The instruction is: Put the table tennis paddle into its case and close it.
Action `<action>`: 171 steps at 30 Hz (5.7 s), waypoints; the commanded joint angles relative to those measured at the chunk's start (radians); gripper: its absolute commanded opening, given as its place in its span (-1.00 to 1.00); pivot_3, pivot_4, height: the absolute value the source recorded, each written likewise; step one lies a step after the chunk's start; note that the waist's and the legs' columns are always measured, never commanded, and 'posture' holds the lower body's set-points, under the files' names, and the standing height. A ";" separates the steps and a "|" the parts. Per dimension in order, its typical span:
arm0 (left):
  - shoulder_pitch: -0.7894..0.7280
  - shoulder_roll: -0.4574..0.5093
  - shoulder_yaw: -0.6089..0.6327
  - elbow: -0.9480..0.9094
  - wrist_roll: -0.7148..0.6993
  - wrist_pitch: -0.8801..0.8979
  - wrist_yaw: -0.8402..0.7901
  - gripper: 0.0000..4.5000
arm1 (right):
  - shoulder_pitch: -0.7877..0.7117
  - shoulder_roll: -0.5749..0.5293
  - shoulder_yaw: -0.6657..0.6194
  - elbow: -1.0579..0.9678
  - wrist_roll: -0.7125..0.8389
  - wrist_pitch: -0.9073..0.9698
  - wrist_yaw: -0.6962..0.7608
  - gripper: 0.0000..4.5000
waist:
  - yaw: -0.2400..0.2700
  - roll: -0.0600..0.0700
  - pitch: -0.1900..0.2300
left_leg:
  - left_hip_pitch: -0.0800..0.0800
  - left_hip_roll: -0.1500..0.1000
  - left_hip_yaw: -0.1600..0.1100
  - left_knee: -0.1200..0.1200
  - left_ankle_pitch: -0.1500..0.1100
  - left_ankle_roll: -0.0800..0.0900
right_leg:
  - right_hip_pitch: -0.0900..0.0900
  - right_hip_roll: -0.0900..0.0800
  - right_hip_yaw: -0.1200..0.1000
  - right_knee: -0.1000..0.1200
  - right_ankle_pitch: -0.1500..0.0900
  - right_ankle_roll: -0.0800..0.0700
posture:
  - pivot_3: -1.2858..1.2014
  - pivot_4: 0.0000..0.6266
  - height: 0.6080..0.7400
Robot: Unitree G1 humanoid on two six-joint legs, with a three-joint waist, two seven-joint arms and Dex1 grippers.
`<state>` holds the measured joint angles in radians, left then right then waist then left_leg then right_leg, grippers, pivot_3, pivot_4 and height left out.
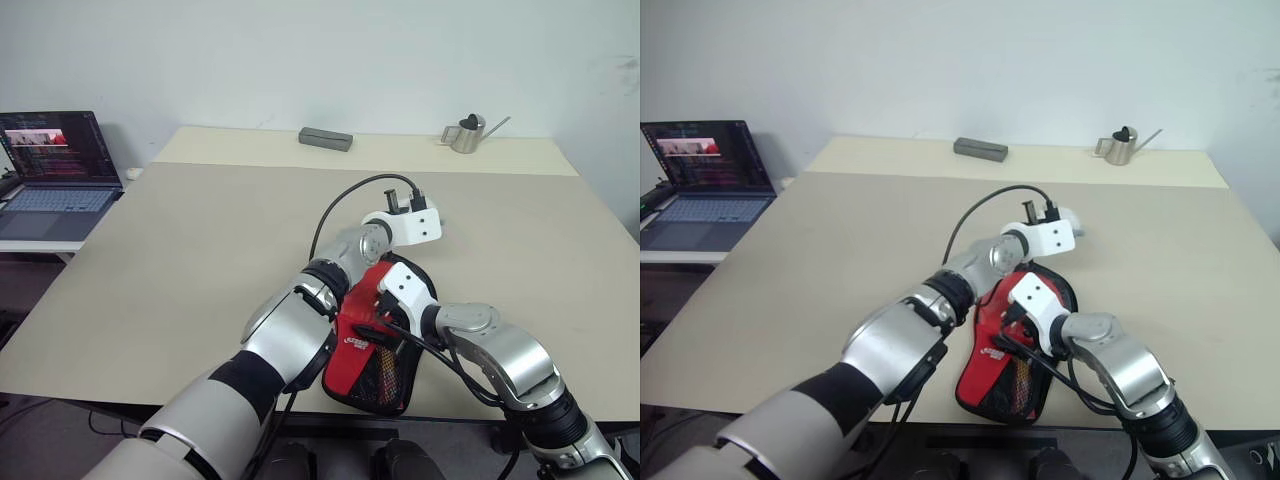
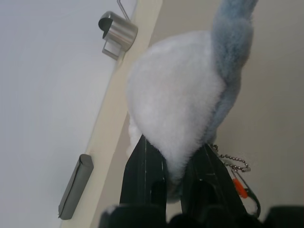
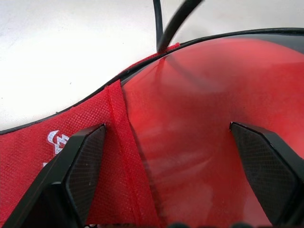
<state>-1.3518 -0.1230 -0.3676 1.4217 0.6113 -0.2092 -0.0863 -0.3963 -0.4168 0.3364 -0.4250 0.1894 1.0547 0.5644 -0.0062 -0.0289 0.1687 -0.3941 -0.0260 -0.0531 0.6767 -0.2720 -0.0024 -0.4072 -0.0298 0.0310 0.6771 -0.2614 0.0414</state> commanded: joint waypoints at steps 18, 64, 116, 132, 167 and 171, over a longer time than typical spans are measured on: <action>0.043 -0.111 0.012 -0.046 -0.065 -0.124 -0.315 -0.97 | 0.015 0.017 0.059 0.066 0.005 0.030 -0.004 1.00 | -0.007 0.001 0.000 | 0.002 0.000 0.001 0.000 0.000 0.000 | 0.001 0.000 0.001 0.001 0.000 0.001 | 0.03 -0.52 1.00; 0.346 0.572 0.407 -0.765 -0.758 0.293 -1.193 0.59 | -0.057 0.005 0.013 0.111 0.055 -0.019 0.057 1.00 | -0.028 0.004 0.000 | 0.004 0.002 0.001 0.000 0.000 0.000 | 0.002 0.001 0.003 0.001 0.000 -0.001 | 0.03 -0.52 1.00; 0.507 0.417 0.075 -0.903 -0.737 0.254 -1.300 0.98 | 0.196 -0.532 -0.720 -0.243 0.638 0.113 0.147 1.00 | -0.019 0.001 0.006 | -0.004 0.002 0.000 -0.001 -0.001 0.001 | -0.002 -0.005 0.004 -0.004 0.000 -0.001 | 0.03 -0.52 1.00; 0.420 0.302 0.017 -0.499 -0.554 0.086 -1.097 0.98 | 0.084 -0.561 -0.702 -0.119 0.609 0.069 0.062 1.00 | -0.015 0.001 0.006 | -0.002 0.001 0.001 0.000 -0.001 0.001 | 0.000 -0.003 0.004 -0.004 0.000 -0.001 | 0.03 -0.52 1.00; 0.534 0.293 0.020 -0.576 -0.547 0.094 -1.060 0.98 | -0.402 -0.212 -0.129 0.757 -0.012 -0.407 0.160 1.00 | -0.021 0.003 0.004 | 0.001 0.001 0.002 0.000 -0.001 0.001 | 0.002 -0.004 0.004 -0.003 0.000 -0.001 | 0.03 -0.52 1.00; 0.540 0.294 0.020 -0.587 -0.548 0.102 -1.058 0.98 | -0.410 -0.189 -0.154 0.778 -0.032 -0.414 0.144 1.00 | -0.021 0.003 0.004 | 0.002 0.001 0.002 0.000 -0.001 0.001 | 0.002 -0.004 0.004 -0.003 0.000 -0.001 | 0.03 -0.52 1.00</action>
<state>-0.8538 0.1670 -0.3091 0.8042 0.0211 -0.1336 -1.1328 -0.7746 -0.6098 0.2150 0.3615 0.1692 0.6612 0.7152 -0.0275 -0.0257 0.1727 -0.3924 -0.0250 -0.0511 0.6762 -0.2726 -0.0013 -0.4055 -0.0340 0.0353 0.6746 -0.2611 0.0401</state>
